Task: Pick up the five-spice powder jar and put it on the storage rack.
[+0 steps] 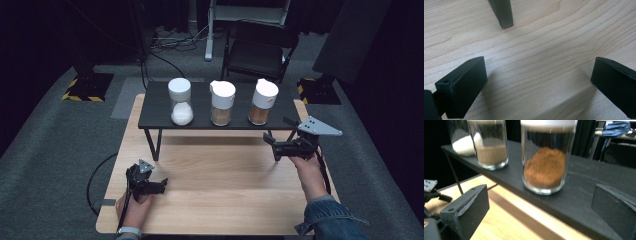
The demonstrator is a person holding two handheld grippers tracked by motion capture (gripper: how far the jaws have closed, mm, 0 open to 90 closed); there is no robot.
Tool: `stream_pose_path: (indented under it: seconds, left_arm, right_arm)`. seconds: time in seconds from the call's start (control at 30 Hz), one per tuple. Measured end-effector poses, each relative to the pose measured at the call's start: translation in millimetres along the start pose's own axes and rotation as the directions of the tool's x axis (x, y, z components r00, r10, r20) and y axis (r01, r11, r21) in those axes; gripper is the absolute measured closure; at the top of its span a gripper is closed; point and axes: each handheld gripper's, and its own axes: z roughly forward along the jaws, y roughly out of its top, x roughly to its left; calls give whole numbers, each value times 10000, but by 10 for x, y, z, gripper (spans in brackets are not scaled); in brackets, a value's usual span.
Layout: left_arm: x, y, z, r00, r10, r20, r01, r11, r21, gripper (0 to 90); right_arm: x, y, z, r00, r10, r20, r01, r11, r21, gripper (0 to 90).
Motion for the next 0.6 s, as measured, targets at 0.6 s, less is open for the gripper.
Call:
stream_pose_path:
  seconds: [0.6]
  left_arm:
    - [-1,-1,0,10000,-3,-1,3,10000,-3,1]
  right_arm:
    - [75,-472,-78,9995,286,-117,-273,9941,1049,14]
